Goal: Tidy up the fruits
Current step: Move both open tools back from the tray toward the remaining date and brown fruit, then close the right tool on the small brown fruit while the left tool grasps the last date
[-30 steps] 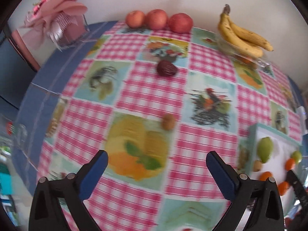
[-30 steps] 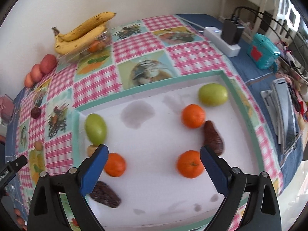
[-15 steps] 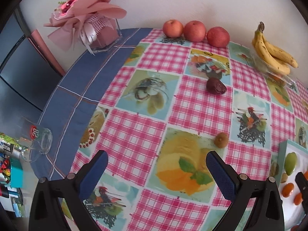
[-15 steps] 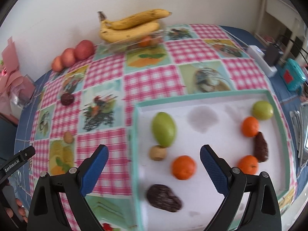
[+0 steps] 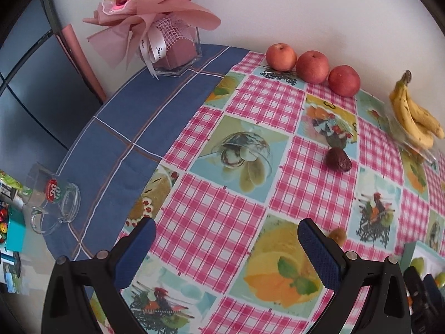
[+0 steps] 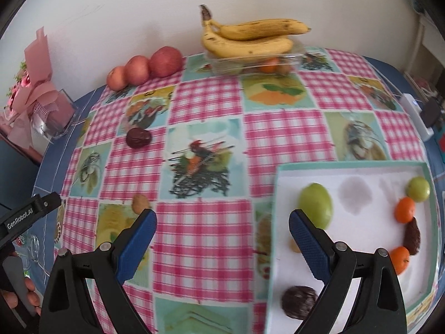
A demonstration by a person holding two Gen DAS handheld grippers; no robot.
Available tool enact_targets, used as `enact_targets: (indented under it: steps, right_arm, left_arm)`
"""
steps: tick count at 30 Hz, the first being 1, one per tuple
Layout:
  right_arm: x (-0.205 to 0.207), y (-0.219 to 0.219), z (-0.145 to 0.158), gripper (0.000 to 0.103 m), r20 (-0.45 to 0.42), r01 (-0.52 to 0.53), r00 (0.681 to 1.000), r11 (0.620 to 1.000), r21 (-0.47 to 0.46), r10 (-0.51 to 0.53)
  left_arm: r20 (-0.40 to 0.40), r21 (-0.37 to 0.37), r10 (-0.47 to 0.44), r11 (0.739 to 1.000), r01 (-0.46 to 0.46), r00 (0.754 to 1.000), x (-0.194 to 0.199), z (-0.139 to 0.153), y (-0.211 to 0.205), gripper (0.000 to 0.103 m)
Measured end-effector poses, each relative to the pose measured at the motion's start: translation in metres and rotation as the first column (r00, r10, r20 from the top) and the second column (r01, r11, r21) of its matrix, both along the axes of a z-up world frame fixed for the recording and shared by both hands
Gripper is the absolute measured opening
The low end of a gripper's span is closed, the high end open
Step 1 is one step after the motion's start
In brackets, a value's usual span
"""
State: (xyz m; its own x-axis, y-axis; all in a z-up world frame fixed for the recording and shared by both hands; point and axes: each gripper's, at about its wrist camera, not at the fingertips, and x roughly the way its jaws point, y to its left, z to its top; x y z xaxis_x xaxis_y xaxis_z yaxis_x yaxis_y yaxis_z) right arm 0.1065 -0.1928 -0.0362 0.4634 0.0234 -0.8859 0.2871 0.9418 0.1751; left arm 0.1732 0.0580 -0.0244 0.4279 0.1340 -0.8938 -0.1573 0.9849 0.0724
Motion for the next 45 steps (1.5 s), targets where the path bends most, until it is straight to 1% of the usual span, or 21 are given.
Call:
enact_targets:
  steps: [4,6,10,12,15,16,17,19,21,23,27,28,30,32,35,38,40,42,45]
  right_arm:
    - [0.015,0.014,-0.009,0.096,-0.022,-0.025,0.999,1.0,0.001,0.025]
    - [0.022,0.021,-0.013,0.096,-0.028,-0.039,0.999,0.999,-0.001,0.039]
    - [0.038,0.038,-0.021,0.096,-0.032,-0.065,0.997,0.998,-0.014,0.064]
    - [0.044,0.045,-0.025,0.096,-0.037,-0.072,0.997,0.997,-0.021,0.071]
    - [0.054,0.056,-0.032,0.095,-0.038,-0.094,0.995,0.995,-0.016,0.093]
    - [0.057,0.059,-0.033,0.092,-0.036,-0.103,0.994,0.995,-0.016,0.103]
    - [0.059,0.062,-0.034,0.083,-0.035,-0.113,0.993,0.993,-0.018,0.112]
    - [0.065,0.071,-0.037,0.078,-0.037,-0.137,0.99,0.99,-0.021,0.136]
    - [0.068,0.077,-0.041,0.076,-0.041,-0.161,0.986,0.987,-0.013,0.161]
    - [0.071,0.082,-0.045,0.067,-0.047,-0.178,0.983,0.984,-0.004,0.178]
    - [0.075,0.088,-0.055,0.053,-0.075,-0.194,0.978,0.981,0.014,0.195]
    - [0.075,0.09,-0.057,0.048,-0.083,-0.199,0.976,0.98,0.019,0.2]
    - [0.076,0.093,-0.061,0.044,-0.093,-0.208,0.974,0.978,0.018,0.209]
    - [0.075,0.096,-0.063,0.036,-0.096,-0.216,0.971,0.976,0.017,0.217]
    - [0.076,0.1,-0.063,0.027,-0.094,-0.224,0.97,0.974,0.025,0.226]
    - [0.077,0.102,-0.063,0.027,-0.099,-0.234,0.967,0.972,0.021,0.235]
    - [0.076,0.097,-0.062,0.027,-0.096,-0.221,0.97,0.975,0.018,0.221]
    - [0.072,0.085,-0.063,0.027,-0.095,-0.189,0.977,0.982,0.02,0.19]
    - [0.072,0.059,-0.062,0.027,-0.089,-0.133,0.987,0.991,0.028,0.135]
  left_arm:
    - [-0.017,-0.024,0.002,1.0,-0.002,1.0,0.012,-0.009,-0.001,0.103]
    - [-0.029,-0.019,-0.002,1.0,0.001,1.0,0.016,-0.014,-0.003,0.103]
    - [-0.043,0.02,-0.01,1.0,0.011,0.999,0.025,-0.022,-0.003,0.103]
    - [-0.038,0.053,0.006,0.999,-0.004,0.999,0.029,-0.023,0.001,0.103]
    - [-0.027,0.066,0.033,0.997,-0.031,0.999,0.034,-0.024,0.009,0.103]
    - [-0.024,0.063,0.041,0.997,-0.039,0.999,0.036,-0.024,0.011,0.103]
    - [-0.022,0.06,0.046,0.997,-0.045,0.999,0.038,-0.024,0.013,0.103]
    - [-0.015,0.054,0.052,0.997,-0.051,0.999,0.042,-0.024,0.014,0.103]
    - [-0.013,0.053,0.049,0.997,-0.049,0.999,0.046,-0.026,0.013,0.103]
    - [-0.012,0.052,0.045,0.998,-0.044,0.999,0.05,-0.028,0.012,0.103]
    - [-0.022,0.047,0.034,0.998,-0.033,0.999,0.055,-0.034,0.007,0.103]
    - [-0.022,0.045,0.032,0.999,-0.031,0.999,0.055,-0.034,0.006,0.103]
    - [-0.021,0.043,0.029,0.999,-0.028,0.999,0.056,-0.035,0.005,0.103]
    - [-0.021,0.042,0.026,0.999,-0.025,0.999,0.057,-0.036,0.003,0.103]
    - [-0.023,0.032,0.023,0.999,-0.023,0.999,0.058,-0.037,0.001,0.103]
    - [-0.026,0.011,0.029,1.0,-0.028,0.999,0.058,-0.037,0.001,0.103]
    - [-0.025,-0.012,0.029,0.999,-0.029,0.999,0.06,-0.037,0.001,0.103]
    - [-0.024,-0.042,0.034,0.998,-0.035,0.999,0.06,-0.038,0.001,0.103]
    - [-0.018,-0.111,0.039,0.993,-0.041,0.999,0.062,-0.039,0.0,0.103]
